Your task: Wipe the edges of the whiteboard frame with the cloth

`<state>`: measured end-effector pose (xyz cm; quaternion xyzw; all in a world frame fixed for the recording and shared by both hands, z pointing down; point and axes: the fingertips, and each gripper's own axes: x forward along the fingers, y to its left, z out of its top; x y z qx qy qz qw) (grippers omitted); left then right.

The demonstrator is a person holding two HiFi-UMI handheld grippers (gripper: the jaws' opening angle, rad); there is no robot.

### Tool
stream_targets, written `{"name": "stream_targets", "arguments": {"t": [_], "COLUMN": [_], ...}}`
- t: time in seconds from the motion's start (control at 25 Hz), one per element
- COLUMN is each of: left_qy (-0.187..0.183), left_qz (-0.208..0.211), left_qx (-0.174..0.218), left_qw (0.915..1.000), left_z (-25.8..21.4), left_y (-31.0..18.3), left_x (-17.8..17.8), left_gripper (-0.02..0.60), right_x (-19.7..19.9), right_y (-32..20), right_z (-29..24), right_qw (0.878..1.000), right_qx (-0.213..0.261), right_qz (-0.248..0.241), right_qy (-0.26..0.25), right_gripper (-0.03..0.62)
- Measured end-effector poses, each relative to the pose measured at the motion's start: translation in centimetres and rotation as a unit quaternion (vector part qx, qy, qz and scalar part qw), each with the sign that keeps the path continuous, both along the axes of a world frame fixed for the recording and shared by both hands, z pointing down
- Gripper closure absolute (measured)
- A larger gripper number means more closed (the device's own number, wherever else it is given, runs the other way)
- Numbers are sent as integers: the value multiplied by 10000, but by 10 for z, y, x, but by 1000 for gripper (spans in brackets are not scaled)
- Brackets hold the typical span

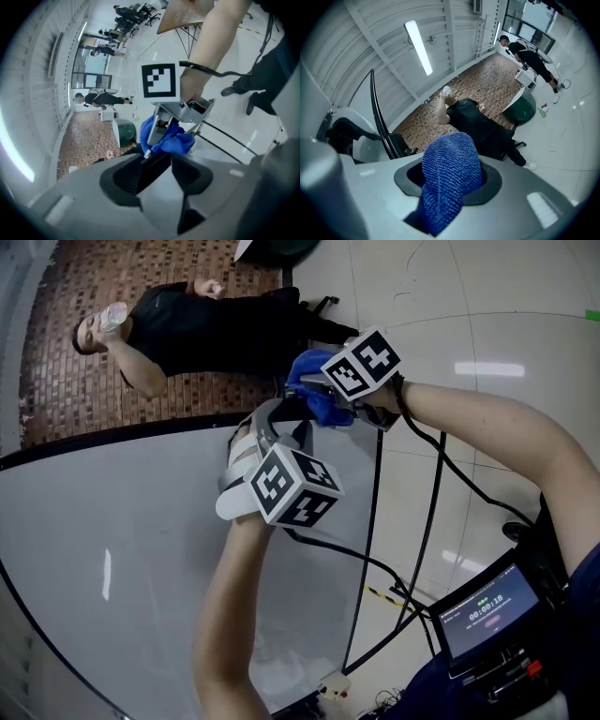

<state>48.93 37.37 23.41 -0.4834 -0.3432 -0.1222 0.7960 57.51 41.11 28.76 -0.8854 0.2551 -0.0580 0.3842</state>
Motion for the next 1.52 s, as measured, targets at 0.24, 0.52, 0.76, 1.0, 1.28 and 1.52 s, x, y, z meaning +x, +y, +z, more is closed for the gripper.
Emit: {"name": "stream_targets", "arguments": {"t": [0.24, 0.52, 0.76, 1.0, 1.28, 1.52], "left_qy": [-228, -712, -797, -754, -967, -1002], "left_qz": [80, 92, 236, 670, 582, 418], "left_qx": [255, 458, 574, 1068, 1115, 1089], "left_qw": [9994, 9964, 9949, 9891, 9873, 9881], "left_z": [24, 60, 82, 116, 128, 124], "left_y": [-1, -3, -8, -16, -21, -28], "left_x": [-10, -29, -39, -54, -56, -55], "left_gripper": [379, 377, 377, 377, 377, 377], "right_x": [-9, -16, -25, -31, -36, -34], "right_y": [-9, -12, -14, -8, -2, 10], "right_z": [30, 47, 72, 81, 68, 104], "right_qw": [9997, 9970, 9951, 9958, 9645, 9877], "right_qx": [-203, -760, -898, -706, -2436, -1023], "right_qz": [135, 129, 209, 336, 1020, 930], "right_qy": [-50, -112, -347, -474, -90, -725], "right_gripper": [436, 436, 436, 434, 436, 436]}}
